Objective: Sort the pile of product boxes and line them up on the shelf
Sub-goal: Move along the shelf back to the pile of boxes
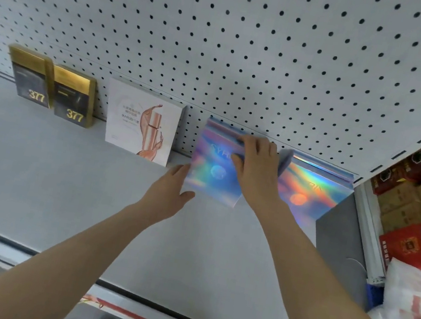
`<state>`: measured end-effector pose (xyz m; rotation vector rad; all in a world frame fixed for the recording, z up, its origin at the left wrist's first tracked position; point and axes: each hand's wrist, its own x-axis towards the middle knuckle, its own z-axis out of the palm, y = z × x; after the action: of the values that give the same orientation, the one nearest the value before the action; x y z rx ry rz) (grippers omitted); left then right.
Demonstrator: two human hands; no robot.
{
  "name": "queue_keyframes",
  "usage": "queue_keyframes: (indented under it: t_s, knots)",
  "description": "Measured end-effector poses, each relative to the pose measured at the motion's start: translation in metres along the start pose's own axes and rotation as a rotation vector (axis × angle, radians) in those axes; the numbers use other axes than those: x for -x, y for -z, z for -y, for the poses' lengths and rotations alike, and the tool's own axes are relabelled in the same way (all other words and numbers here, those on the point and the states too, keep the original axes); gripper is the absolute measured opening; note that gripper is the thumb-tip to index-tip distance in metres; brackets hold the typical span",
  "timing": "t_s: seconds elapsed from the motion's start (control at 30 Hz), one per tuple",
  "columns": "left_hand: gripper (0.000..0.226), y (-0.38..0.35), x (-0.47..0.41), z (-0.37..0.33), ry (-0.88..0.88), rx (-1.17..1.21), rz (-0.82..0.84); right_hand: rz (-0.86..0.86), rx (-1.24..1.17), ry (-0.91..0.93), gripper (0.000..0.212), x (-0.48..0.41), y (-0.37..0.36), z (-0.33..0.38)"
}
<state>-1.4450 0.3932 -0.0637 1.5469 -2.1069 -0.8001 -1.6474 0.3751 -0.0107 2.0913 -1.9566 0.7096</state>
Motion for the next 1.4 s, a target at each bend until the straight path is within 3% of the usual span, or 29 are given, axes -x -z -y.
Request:
queue_keyframes:
  t_s: [0.13,0.33,0.6,0.83,1.13,1.4]
  knots:
    - [0.071,-0.010,-0.010,-0.002,0.018,0.004,0.014,0.002,0.198,0.117,0.059,0.002,-0.007,-0.007]
    - [0.075,-0.017,-0.018,-0.005,0.089,-0.020,0.042,0.054,0.273,0.222,0.070,-0.008,-0.016,-0.016]
    - [0.077,-0.008,-0.015,-0.004,0.051,-0.101,0.074,0.071,0.281,0.255,0.069,-0.010,-0.013,-0.018]
    - [0.056,0.042,0.013,0.009,-0.089,-0.300,-0.029,0.054,0.267,0.362,0.053,-0.004,0.000,0.002]
    - [0.038,0.131,0.104,0.095,-0.209,-0.516,-0.253,0.104,0.145,0.566,0.039,0.039,-0.013,0.126]
    - [0.035,0.236,0.209,0.216,-0.062,-0.584,-0.375,0.208,-0.073,0.638,0.041,0.076,-0.068,0.308]
